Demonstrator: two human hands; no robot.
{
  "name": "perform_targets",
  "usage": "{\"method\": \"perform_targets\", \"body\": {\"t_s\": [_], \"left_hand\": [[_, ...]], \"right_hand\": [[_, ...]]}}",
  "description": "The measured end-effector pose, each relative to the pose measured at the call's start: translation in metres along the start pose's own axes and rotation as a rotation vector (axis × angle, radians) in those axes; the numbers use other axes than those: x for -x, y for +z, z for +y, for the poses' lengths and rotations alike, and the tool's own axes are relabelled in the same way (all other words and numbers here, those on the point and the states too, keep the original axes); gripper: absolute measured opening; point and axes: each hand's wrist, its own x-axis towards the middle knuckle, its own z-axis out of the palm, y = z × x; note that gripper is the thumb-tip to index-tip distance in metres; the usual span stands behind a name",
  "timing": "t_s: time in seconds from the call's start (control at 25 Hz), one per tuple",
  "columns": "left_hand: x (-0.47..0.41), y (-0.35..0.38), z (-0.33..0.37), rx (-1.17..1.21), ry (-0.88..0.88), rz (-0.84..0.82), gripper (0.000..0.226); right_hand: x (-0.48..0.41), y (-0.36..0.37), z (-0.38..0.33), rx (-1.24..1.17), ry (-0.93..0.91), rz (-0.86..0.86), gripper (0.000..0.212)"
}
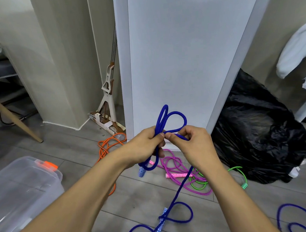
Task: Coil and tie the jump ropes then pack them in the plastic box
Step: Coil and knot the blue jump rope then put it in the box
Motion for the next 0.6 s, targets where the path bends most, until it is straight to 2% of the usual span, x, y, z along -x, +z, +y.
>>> {"method": "perform_targets", "body": {"t_s": [0.16, 0.24, 0.4, 0.52, 0.6], "left_hand": [[0.0, -0.009, -0.007, -0.134, -0.005, -0.115, 0.021], [0.001, -0.009, -0.003, -0.189, 0.001, -0.057, 0.02], [-0.007, -0.013, -0.005, -0.129, 0.021, 0.33, 0.018], [-0.017, -0.028, -0.014, 0.222, 0.013, 0.633, 0.022], [-0.02, -0.038, -0.017, 0.43, -0.018, 0.738, 0.022]], "right_hand": [[0.0, -0.003, 0.0, -0.004, 0.008, -0.131, 0.023], [-0.001, -0.005, 0.002, 0.015, 0.004, -0.191, 0.018], [-0.007, -0.01, 0.011, -0.018, 0.061, -0.251, 0.026], [-0.009, -0.022, 0.021, 0.066, 0.158, -0.347, 0.031], [-0.011, -0.028, 0.028, 0.14, 0.225, -0.39, 0.03]]}}
